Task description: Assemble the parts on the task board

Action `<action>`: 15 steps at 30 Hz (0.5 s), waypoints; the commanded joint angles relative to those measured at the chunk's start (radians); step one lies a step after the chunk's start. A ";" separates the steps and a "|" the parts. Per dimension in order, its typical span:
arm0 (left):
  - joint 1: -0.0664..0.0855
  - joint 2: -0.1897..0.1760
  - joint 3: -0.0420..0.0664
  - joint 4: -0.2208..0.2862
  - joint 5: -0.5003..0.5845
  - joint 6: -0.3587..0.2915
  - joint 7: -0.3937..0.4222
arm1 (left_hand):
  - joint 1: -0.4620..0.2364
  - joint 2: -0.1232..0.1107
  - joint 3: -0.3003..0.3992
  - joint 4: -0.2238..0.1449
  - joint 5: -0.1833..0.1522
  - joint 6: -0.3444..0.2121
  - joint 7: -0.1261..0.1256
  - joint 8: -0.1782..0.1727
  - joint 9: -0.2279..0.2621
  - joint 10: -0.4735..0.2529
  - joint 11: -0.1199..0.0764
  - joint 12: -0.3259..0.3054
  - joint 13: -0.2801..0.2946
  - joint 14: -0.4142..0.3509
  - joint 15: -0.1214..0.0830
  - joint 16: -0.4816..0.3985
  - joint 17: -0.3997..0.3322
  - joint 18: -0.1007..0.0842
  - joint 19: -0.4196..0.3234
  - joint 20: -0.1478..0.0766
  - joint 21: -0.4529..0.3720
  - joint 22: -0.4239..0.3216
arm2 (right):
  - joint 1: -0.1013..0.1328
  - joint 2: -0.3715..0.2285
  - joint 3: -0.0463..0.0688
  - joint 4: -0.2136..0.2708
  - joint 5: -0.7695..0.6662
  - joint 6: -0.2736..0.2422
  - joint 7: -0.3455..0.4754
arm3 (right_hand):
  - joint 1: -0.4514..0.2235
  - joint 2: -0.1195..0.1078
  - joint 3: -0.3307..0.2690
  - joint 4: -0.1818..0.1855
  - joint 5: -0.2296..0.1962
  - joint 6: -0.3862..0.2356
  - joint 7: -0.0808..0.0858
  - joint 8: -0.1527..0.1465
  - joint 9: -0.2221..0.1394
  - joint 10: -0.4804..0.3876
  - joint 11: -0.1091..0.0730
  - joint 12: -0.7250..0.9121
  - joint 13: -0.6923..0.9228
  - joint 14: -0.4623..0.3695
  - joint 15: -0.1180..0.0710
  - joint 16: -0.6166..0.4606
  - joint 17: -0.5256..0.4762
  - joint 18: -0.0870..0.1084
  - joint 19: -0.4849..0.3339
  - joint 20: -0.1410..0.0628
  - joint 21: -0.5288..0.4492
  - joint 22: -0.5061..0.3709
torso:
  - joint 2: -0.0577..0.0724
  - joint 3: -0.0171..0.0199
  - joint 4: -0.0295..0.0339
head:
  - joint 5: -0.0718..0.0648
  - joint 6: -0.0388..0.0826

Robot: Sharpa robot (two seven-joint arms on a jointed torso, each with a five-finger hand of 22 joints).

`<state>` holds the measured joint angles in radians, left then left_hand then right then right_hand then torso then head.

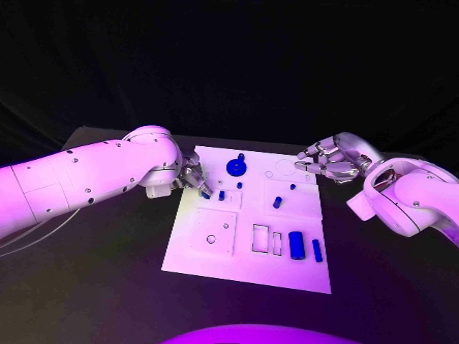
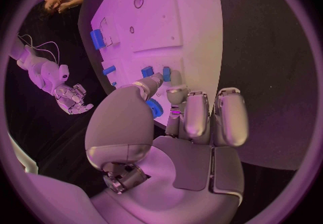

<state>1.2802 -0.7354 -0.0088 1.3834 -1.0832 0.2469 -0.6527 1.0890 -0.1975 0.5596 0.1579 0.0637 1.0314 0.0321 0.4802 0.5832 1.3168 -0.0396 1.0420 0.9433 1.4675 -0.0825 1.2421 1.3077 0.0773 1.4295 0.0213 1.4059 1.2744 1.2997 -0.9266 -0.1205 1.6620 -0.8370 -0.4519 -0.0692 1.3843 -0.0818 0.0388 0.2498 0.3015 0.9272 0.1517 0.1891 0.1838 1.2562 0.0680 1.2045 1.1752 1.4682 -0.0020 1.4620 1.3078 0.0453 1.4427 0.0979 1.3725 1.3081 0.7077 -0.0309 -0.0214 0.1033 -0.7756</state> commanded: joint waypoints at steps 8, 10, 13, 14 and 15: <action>-0.001 0.004 0.000 0.000 0.001 0.016 -0.002 | -0.025 -0.002 -0.020 0.019 0.003 0.009 -0.002 0.008 0.001 0.011 0.002 0.011 0.005 0.041 -0.009 -0.003 0.042 -0.014 0.008 -0.002 0.006 0.005 | -0.001 0.001 0.000 0.001 -0.002 0.007 0.010 | -0.007 0.000 -0.006 -0.002 0.006 0.001 -0.004 0.005 -0.001 -0.001 -0.004 0.001 -0.001 0.060 -0.008 -0.004 0.083 0.008 -0.005 0.001 -0.005 0.121 | 0.000 0.0000 -0.0002 | 0.000 0.000; -0.001 0.005 0.000 0.000 0.001 0.019 -0.003 | -0.027 -0.002 -0.025 0.022 0.003 0.010 -0.002 0.009 0.001 0.011 0.002 0.012 0.006 0.041 -0.009 -0.003 0.042 -0.014 0.008 -0.002 0.007 0.006 | -0.001 0.001 0.000 0.001 -0.002 0.007 0.010 | -0.007 0.000 -0.006 -0.002 0.006 0.001 -0.004 0.005 -0.001 -0.001 -0.004 0.001 -0.001 0.060 -0.008 -0.004 0.083 0.008 -0.005 0.001 -0.005 0.121 | 0.000 0.0000 -0.0002 | 0.000 0.000; -0.001 0.006 0.000 -0.001 0.002 0.020 -0.004 | -0.031 -0.001 -0.034 0.028 0.003 0.010 -0.002 0.010 0.001 0.012 0.002 0.013 0.007 0.041 -0.009 -0.004 0.042 -0.014 0.008 -0.002 0.007 0.007 | -0.001 0.001 0.000 0.001 -0.002 0.007 0.010 | -0.007 0.000 -0.006 -0.002 0.006 0.001 -0.004 0.005 -0.001 -0.001 -0.004 0.001 -0.001 0.060 -0.008 -0.004 0.083 0.008 -0.005 0.001 -0.005 0.121 | 0.000 0.0000 -0.0005 | -0.002 0.000; -0.001 0.006 0.000 -0.001 0.002 0.020 -0.004 | -0.031 -0.001 -0.035 0.028 0.003 0.010 -0.002 0.010 0.001 0.012 0.002 0.014 0.007 0.041 -0.009 -0.004 0.042 -0.014 0.008 -0.002 0.007 0.007 | -0.001 0.001 0.000 0.001 -0.002 0.007 0.010 | -0.007 0.000 -0.006 -0.002 0.006 0.001 -0.004 0.005 -0.001 -0.001 -0.004 0.001 -0.001 0.060 -0.008 -0.004 0.083 0.008 -0.005 0.001 -0.005 0.121 | 0.000 0.0000 -0.0005 | -0.002 0.000; -0.001 0.006 0.000 -0.001 0.002 0.020 -0.004 | -0.033 -0.001 -0.038 0.030 0.003 0.010 -0.002 0.010 0.001 0.013 0.001 0.015 0.008 0.042 -0.009 -0.003 0.042 -0.015 0.009 -0.002 0.007 0.007 | -0.001 0.001 0.000 0.001 -0.002 0.007 0.010 | -0.007 0.000 -0.006 -0.002 0.006 0.001 -0.004 0.005 -0.001 -0.001 -0.004 0.001 -0.001 0.060 -0.008 -0.004 0.083 0.008 -0.005 0.001 -0.005 0.121 | 0.000 -0.0003 -0.0005 | -0.002 0.001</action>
<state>1.2799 -0.7318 -0.0090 1.3820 -1.0829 0.2491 -0.6547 1.0650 -0.1978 0.5278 0.1897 0.0637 1.0349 0.0286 0.4841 0.5832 1.3239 -0.0395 1.0529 0.9503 1.4639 -0.0860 1.2421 1.3075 0.0773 1.4331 0.0176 1.4096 1.2805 1.2996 -0.9264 -0.1205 1.6622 -0.8365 -0.4518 -0.0684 1.3843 -0.0819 0.0388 0.2497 0.3015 0.9272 0.1517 0.1891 0.1839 1.2562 0.0680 1.2045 1.1752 1.4682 -0.0020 1.4620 1.3080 0.0453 1.4427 0.0980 1.3725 1.3079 0.7077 -0.0309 -0.0215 0.1023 -0.7753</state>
